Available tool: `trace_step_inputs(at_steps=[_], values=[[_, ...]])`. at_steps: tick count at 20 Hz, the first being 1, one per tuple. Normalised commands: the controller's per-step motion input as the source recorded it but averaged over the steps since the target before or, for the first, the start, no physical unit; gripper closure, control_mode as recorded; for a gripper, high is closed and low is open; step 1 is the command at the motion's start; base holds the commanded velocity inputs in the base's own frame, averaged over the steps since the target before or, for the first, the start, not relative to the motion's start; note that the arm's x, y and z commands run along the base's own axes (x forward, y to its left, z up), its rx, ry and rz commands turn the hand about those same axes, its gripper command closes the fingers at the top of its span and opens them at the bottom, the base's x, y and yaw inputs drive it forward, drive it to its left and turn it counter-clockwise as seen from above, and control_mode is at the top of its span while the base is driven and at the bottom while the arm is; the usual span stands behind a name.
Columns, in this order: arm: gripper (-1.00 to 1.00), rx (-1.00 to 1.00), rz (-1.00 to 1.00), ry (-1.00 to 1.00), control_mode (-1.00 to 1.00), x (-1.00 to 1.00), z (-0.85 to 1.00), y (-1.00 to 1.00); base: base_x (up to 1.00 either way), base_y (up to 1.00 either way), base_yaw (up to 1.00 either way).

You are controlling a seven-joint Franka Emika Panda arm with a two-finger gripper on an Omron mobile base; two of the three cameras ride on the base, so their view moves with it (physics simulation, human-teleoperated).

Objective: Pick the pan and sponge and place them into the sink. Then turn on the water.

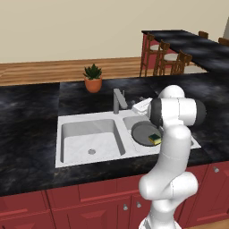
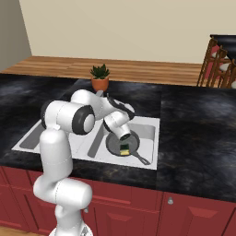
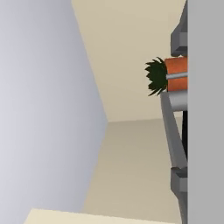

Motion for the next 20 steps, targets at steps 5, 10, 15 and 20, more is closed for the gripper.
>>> trace_step_inputs(at_steps=[5,10,15,20], values=[[-1.00,0.00,0.04,0.09,-1.00,0.21,0.01,0.00,0.00,0.00,0.00],[-1.00,0.00,0.03,0.01,-1.00,0.16,-0.01,0.00,0.00,0.00,0.00],[-1.00,-0.02,0.03,0.01,-1.00,0.18,-0.04,0.00,0.00,0.00,0.00],[-1.00,-0.02,0.02,0.01,-1.00,0.16,-0.04,0.03,0.00,0.00,0.00]])
